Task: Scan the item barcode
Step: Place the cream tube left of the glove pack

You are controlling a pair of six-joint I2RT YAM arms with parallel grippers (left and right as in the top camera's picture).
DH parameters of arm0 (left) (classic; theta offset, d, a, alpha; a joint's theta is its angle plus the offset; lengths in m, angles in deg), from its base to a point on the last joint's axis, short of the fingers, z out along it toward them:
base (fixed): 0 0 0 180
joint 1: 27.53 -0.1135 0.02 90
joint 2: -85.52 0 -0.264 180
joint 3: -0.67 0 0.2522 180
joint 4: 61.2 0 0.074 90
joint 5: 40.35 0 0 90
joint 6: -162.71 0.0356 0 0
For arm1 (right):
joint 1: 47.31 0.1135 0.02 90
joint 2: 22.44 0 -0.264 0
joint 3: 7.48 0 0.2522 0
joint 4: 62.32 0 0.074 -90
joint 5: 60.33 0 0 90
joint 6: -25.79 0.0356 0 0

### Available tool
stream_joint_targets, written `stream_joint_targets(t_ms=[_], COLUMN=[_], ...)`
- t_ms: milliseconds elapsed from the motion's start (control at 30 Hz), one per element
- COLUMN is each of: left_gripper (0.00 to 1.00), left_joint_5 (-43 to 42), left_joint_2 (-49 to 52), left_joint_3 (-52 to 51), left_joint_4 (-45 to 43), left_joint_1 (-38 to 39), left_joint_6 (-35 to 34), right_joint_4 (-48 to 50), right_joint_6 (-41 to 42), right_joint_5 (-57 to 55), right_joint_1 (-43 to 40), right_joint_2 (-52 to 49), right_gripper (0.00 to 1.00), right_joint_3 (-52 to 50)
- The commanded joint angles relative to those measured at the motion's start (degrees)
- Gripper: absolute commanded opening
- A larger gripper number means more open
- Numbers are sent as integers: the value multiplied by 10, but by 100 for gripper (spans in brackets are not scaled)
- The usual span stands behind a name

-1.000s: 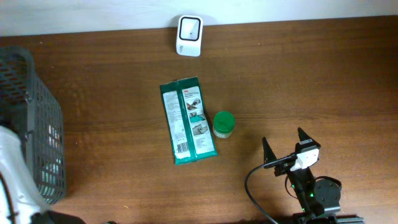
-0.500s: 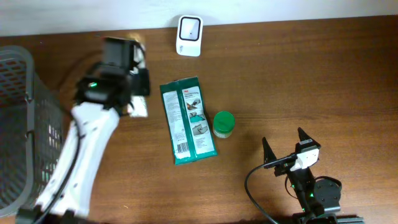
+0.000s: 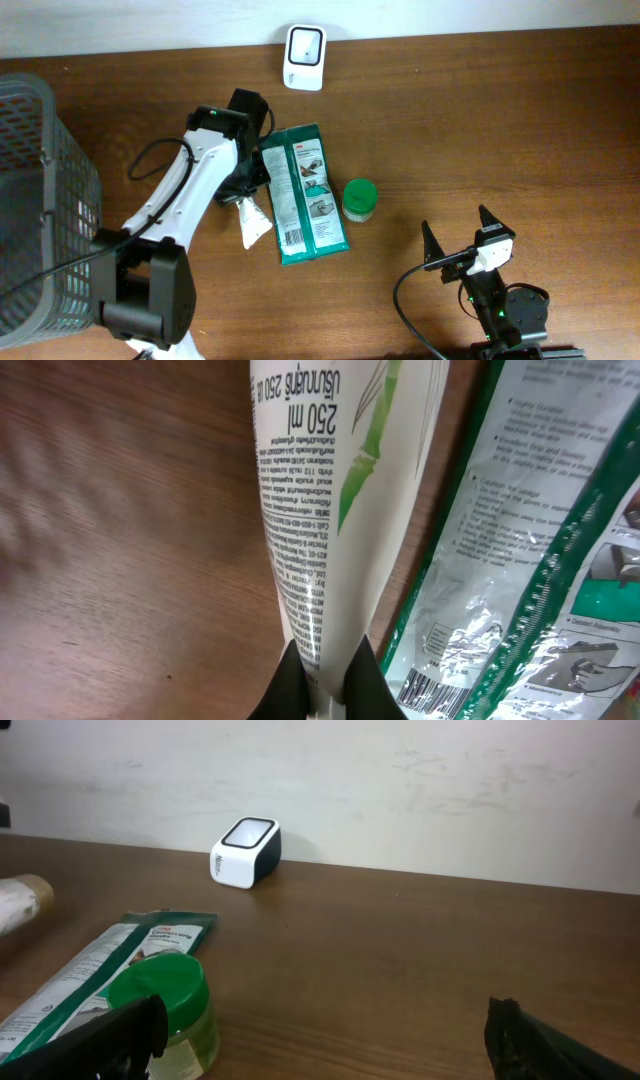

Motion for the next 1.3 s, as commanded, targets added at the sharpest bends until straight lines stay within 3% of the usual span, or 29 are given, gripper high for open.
stream_joint_targets(t_ms=[0, 267, 367, 433, 467, 500, 567, 633, 700, 800, 900, 1033, 1100, 1167, 1267], left_gripper=[0, 0, 0, 2, 7, 34, 61, 62, 57, 56, 56, 60, 66, 67, 62], left_joint_5=[-9, -3, 90, 108, 108, 108, 108, 96, 96, 113, 113, 113, 127, 136, 54], left_joint_2=[9, 9, 9, 9, 9, 9, 9, 9, 8, 2, -24, -77, -105, -120, -101], left_joint_3=[8, -3, -24, -35, -36, -36, -36, -36, -23, 71, 265, 378, 394, 393, 375], left_joint_4=[13, 35, 35, 32, 31, 27, 23, 6, 7, 50, 94, 98, 92, 89, 71], left_joint_1=[0, 14, 30, 30, 30, 30, 30, 30, 30, 20, -46, -163, -238, -365, -488], left_joint_6=[-10, 25, 25, 25, 25, 25, 27, 70, 84, 90, 90, 90, 90, 105, 157], right_joint_4=[-2, -2, -2, -2, -2, -2, -2, -2, -2, -2, -2, -2, -2, -2, -2], right_joint_6=[0, 0, 0, 0, 0, 0, 0, 0, 0, 0, 0, 0, 0, 0, 0], right_joint_5=[5, 5, 5, 5, 5, 5, 5, 5, 5, 5, 5, 5, 5, 5, 5], right_joint_1=[-4, -4, -4, -4, -4, -4, -4, -4, -4, -4, -4, -4, -4, -4, -4], right_joint_2=[3, 3, 3, 3, 3, 3, 3, 3, 3, 3, 3, 3, 3, 3, 3], right_gripper=[98, 98, 98, 98, 98, 98, 99, 98, 98, 98, 98, 98, 98, 98, 98], right_joint_3=[-4, -4, -4, -4, -4, -4, -4, -4, -4, -4, -4, -4, -4, -4, -4])
